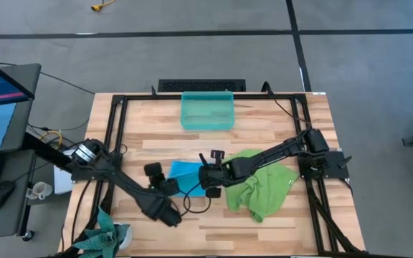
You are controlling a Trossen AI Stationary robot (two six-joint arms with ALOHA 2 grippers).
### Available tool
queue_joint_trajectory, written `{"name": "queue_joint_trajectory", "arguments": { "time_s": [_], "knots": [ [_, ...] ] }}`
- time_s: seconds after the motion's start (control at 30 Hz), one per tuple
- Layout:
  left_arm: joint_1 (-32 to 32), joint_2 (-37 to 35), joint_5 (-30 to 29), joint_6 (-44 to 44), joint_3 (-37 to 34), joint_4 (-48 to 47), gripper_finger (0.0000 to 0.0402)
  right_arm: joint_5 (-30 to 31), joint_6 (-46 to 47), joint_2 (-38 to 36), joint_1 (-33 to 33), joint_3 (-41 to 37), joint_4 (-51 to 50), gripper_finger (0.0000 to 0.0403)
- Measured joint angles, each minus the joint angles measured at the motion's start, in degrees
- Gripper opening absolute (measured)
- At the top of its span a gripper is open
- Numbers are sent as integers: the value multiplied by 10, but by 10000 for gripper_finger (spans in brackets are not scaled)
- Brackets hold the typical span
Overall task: Roll microfiber towels into tight, uniform cylinder then place into a basket
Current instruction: Roll the blue microfiber cloth
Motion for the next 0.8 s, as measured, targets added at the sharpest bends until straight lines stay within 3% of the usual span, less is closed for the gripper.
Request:
{"name": "queue_joint_trajectory", "arguments": {
  "time_s": [0.1, 0.33, 0.63, 0.8],
  "knots": [
    [-28, -1, -32, -28, 27, -35, 103, 0, 0, 1, -2, -1, -3, 18],
    [-44, -1, -59, -26, 32, 10, 103, -12, -1, 1, -2, -1, 2, 5],
    [-34, -1, -148, 89, -41, 220, 103, -12, -4, 1, -10, -1, 3, 26],
    [-4, -1, -165, 81, -85, 248, 103, -10, -1, 1, -5, -1, 3, 45]
  ]
}}
